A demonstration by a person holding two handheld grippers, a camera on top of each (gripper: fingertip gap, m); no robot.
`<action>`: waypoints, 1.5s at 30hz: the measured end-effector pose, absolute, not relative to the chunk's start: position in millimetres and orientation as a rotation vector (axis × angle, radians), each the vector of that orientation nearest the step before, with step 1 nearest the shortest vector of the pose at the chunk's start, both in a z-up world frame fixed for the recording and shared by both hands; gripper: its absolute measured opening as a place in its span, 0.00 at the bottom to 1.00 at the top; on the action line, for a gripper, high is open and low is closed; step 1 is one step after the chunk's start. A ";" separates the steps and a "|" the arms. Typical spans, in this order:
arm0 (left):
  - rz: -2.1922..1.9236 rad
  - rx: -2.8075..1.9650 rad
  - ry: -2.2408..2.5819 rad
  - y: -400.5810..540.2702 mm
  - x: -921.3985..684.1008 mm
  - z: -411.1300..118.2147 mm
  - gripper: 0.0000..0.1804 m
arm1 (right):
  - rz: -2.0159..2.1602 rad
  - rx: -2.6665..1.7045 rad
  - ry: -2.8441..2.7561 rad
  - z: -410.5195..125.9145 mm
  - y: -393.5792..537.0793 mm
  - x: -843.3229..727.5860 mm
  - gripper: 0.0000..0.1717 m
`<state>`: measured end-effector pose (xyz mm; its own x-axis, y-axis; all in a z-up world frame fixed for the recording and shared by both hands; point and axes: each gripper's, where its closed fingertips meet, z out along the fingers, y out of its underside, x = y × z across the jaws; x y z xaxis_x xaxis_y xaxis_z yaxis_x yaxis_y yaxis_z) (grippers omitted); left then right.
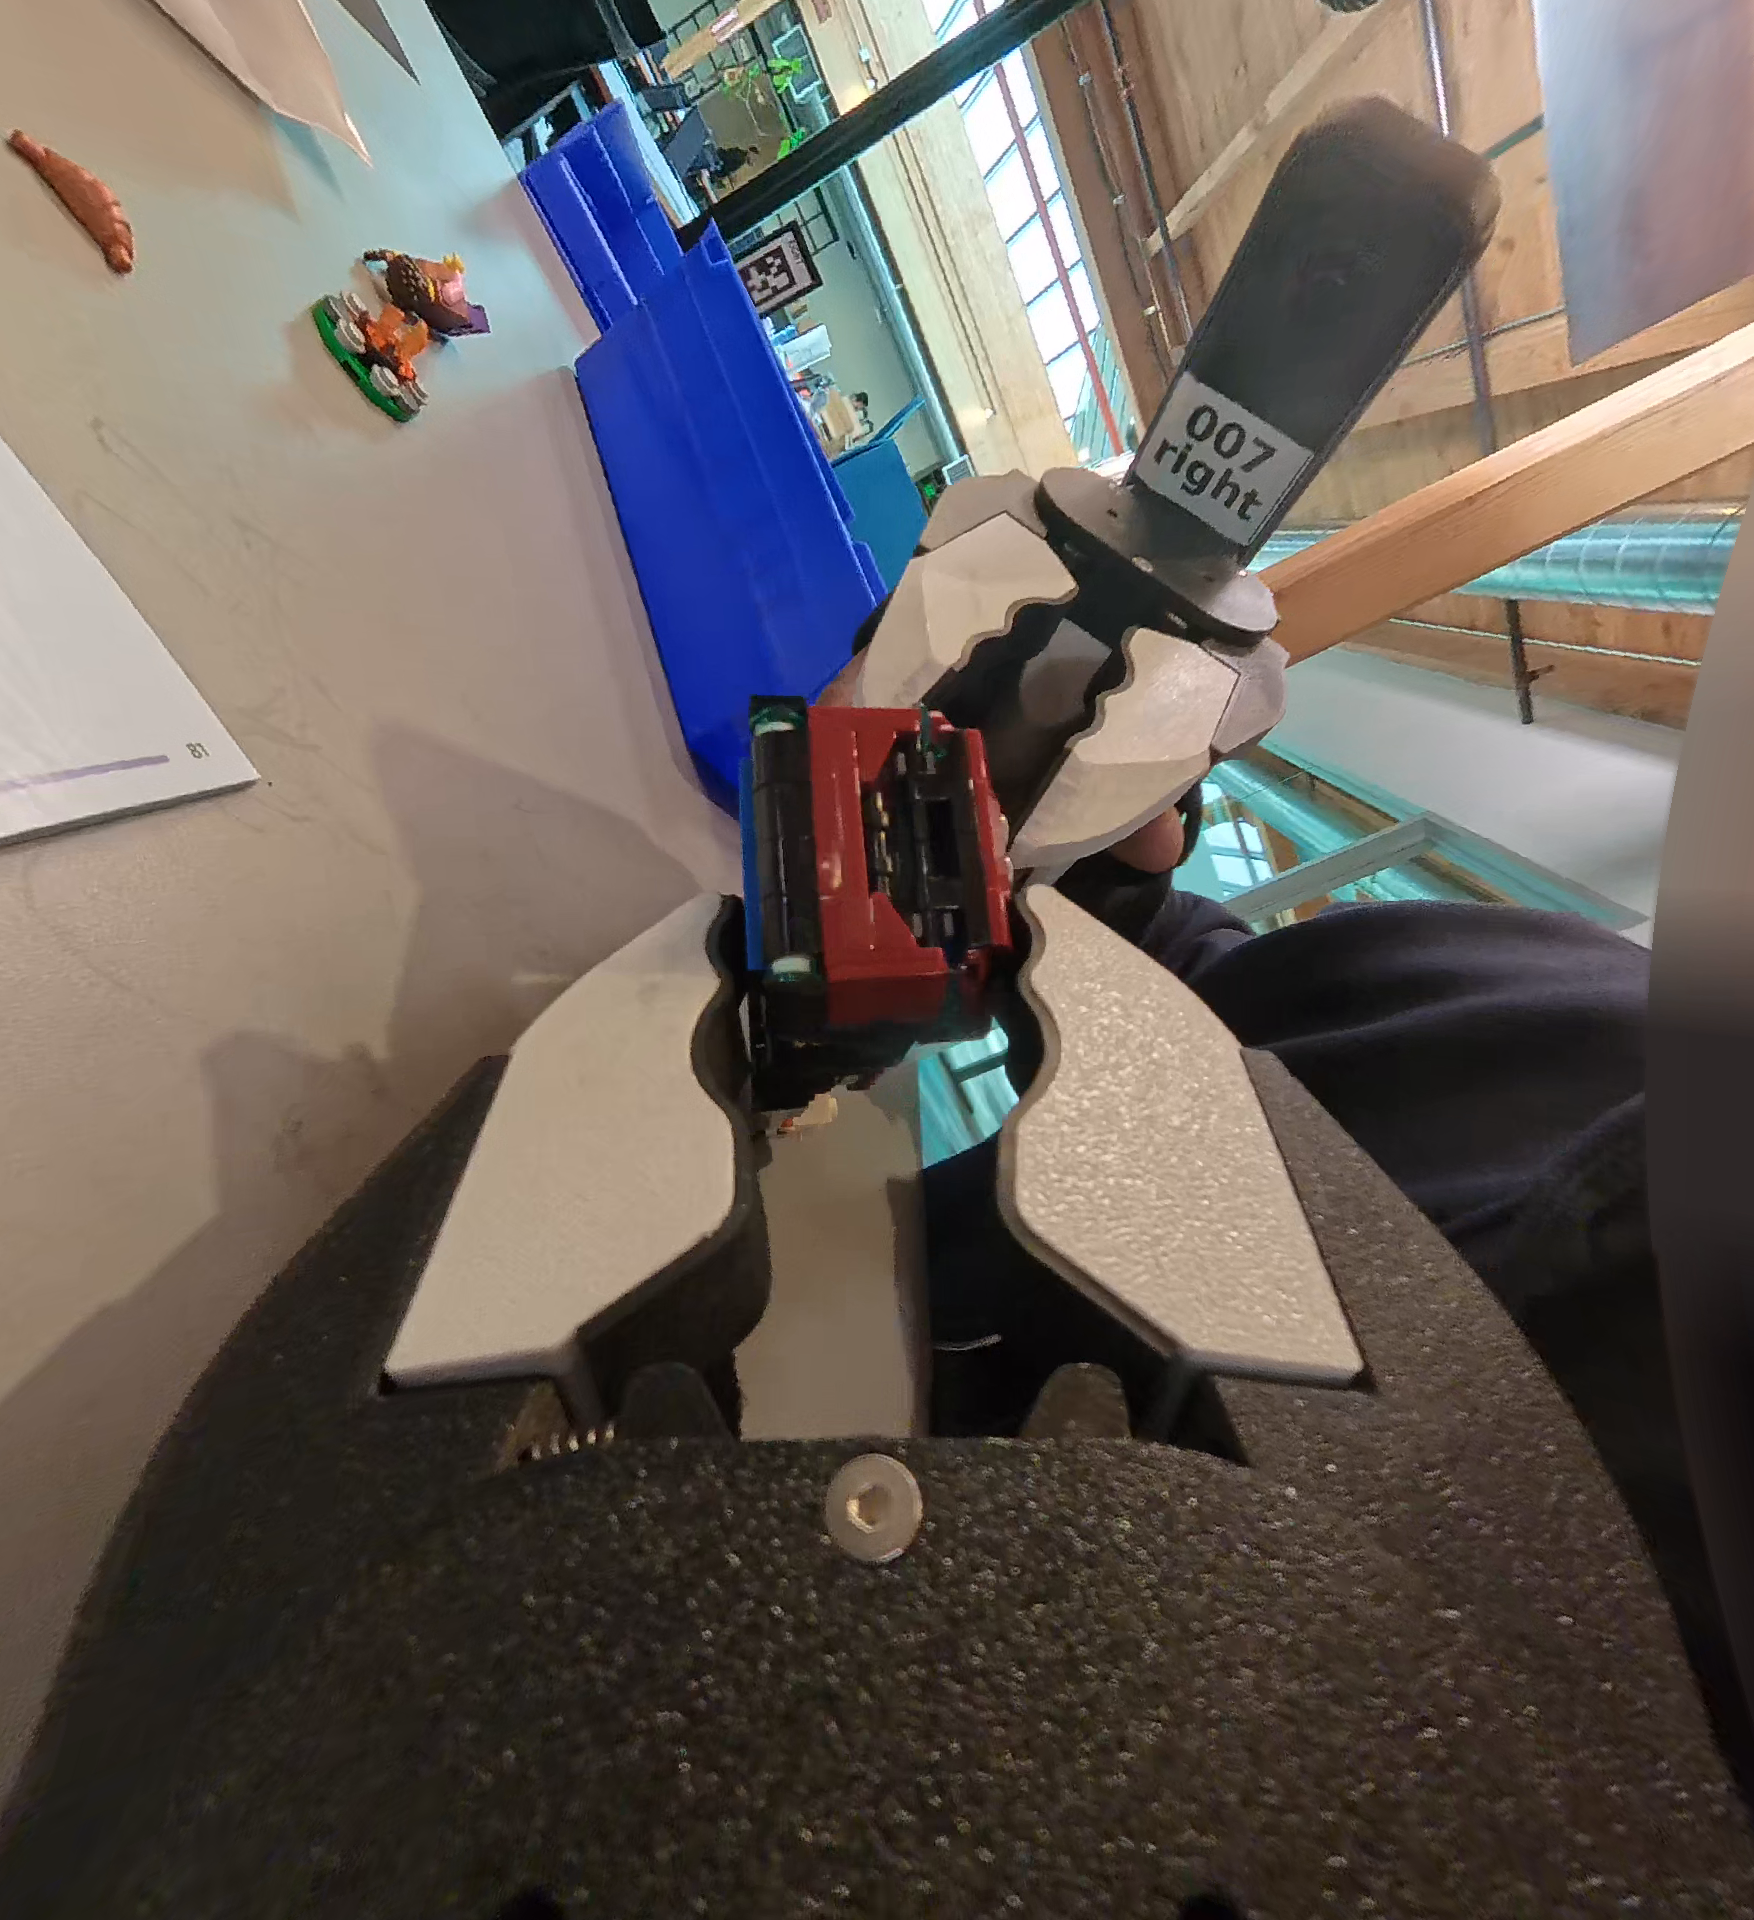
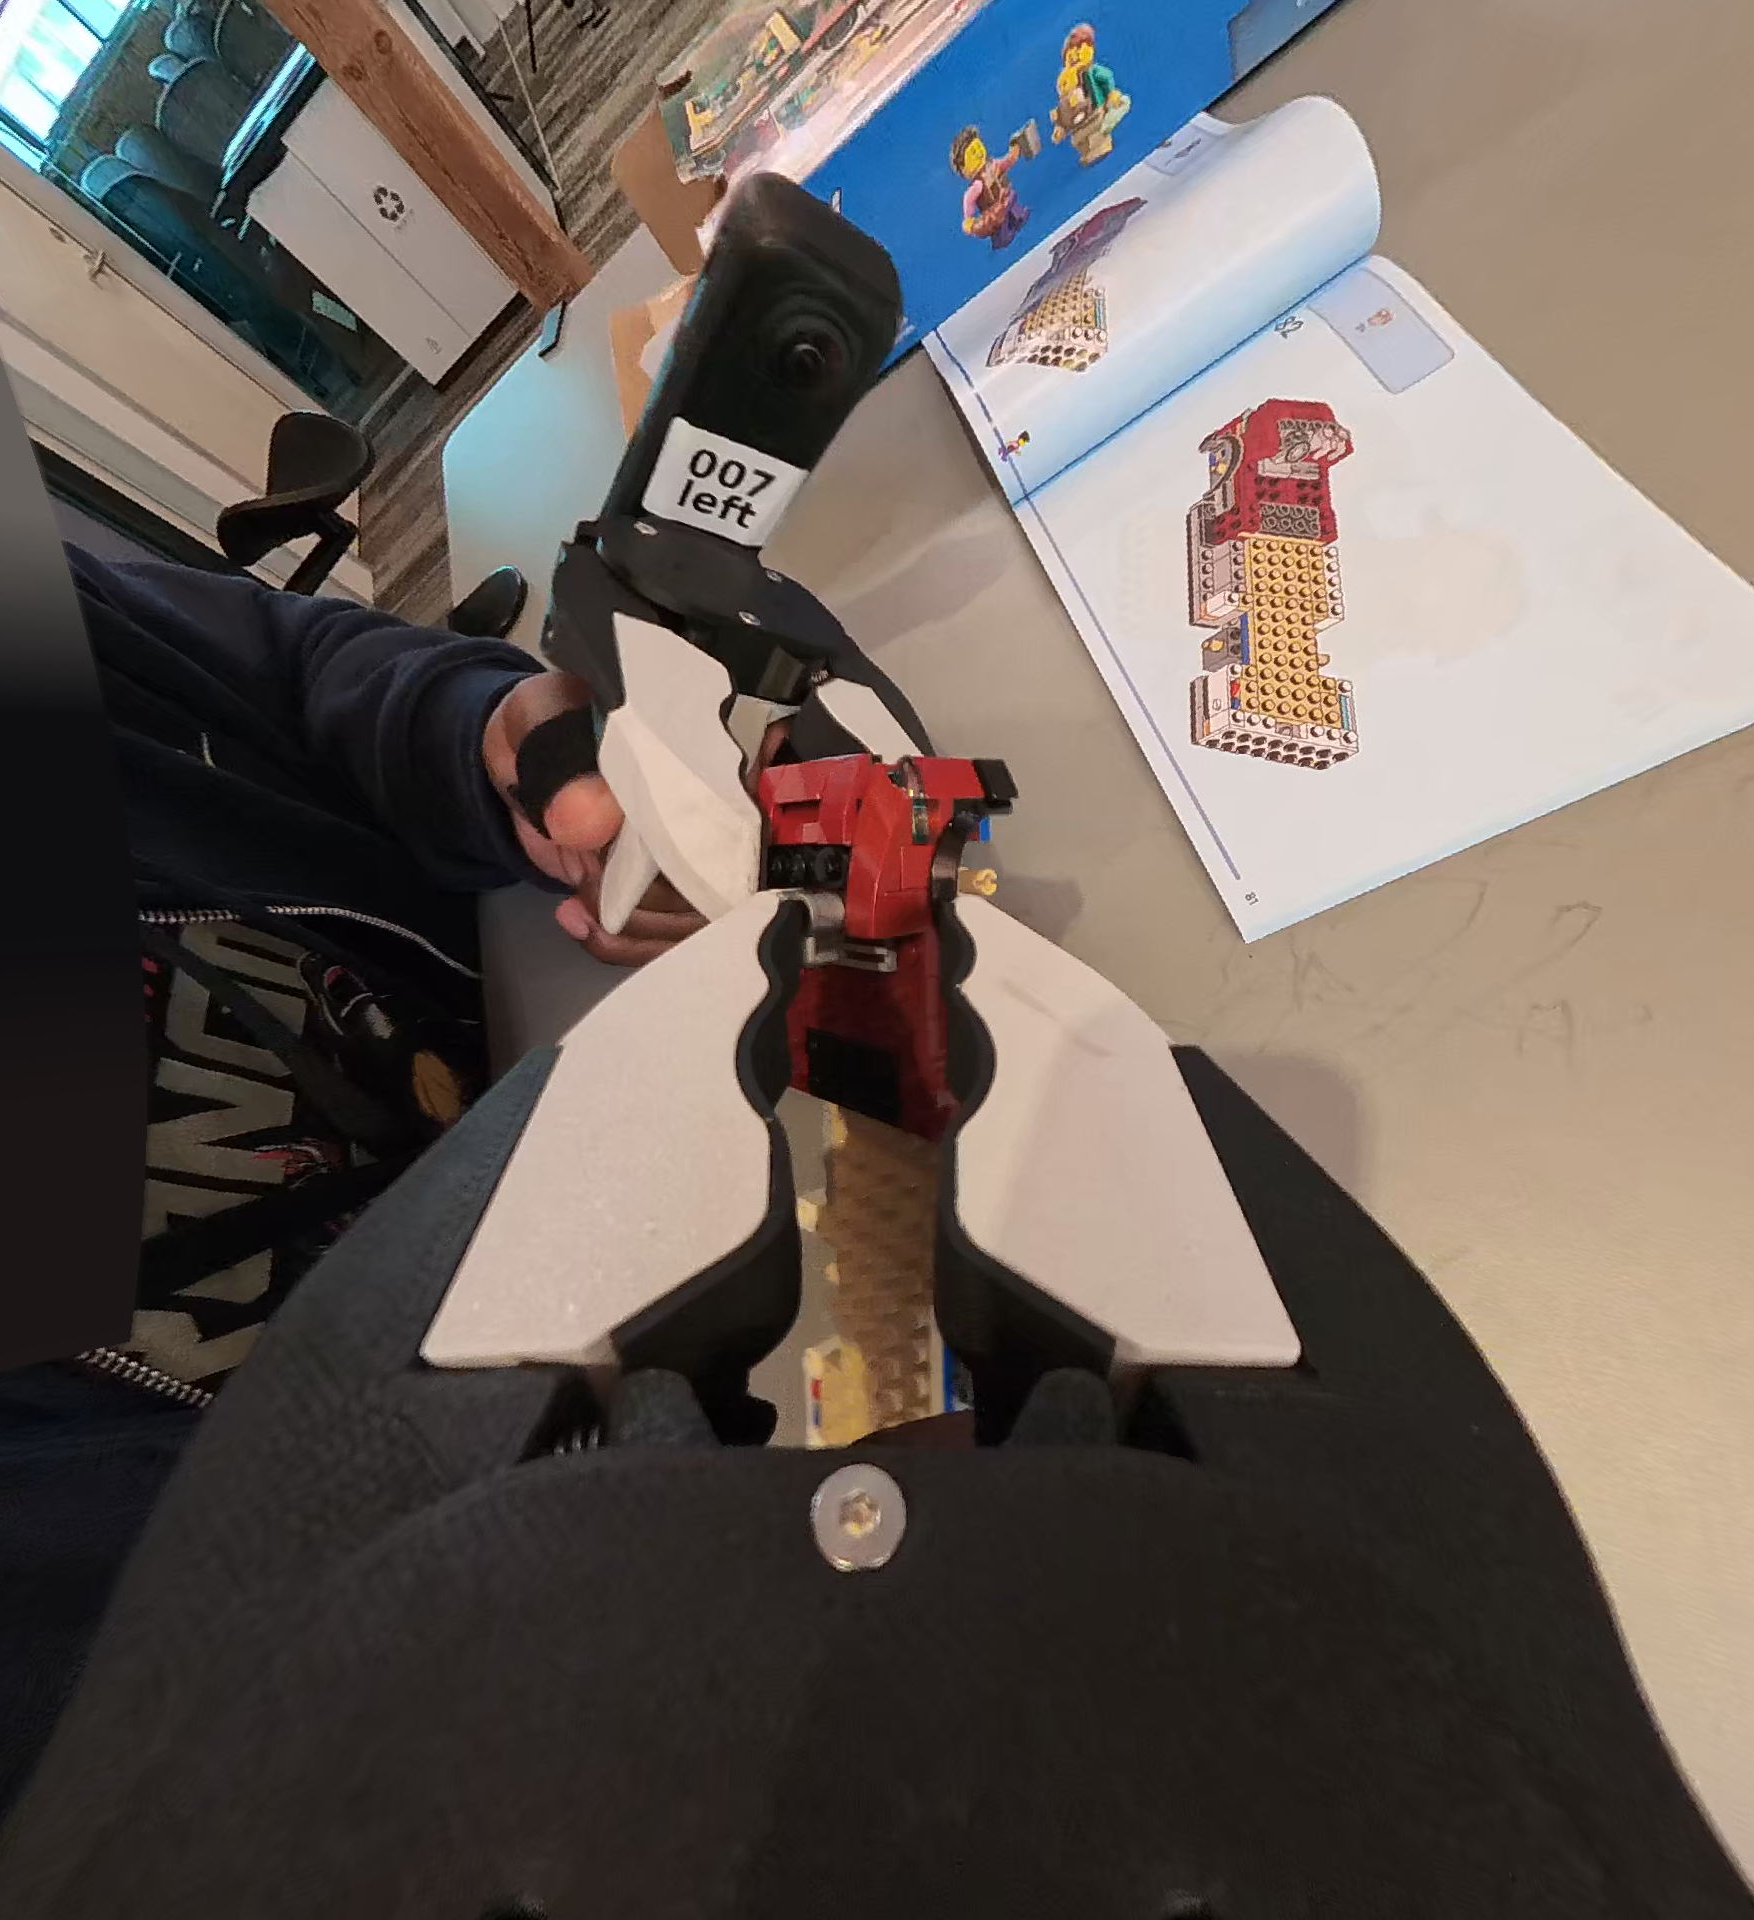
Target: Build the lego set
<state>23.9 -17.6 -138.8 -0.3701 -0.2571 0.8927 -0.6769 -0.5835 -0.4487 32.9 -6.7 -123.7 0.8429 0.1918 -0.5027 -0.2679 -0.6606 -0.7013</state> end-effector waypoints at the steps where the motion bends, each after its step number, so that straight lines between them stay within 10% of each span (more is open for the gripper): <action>1: 2.033 1.558 -1.251 -17.4 23.8 -138.1 0.27 | 0.708 -2.184 0.055 -123.0 -6.6 32.6 0.15; 45: 2.060 1.688 -1.511 -15.2 22.4 -135.1 0.26 | 0.605 -2.311 0.054 -115.5 -4.5 33.6 0.15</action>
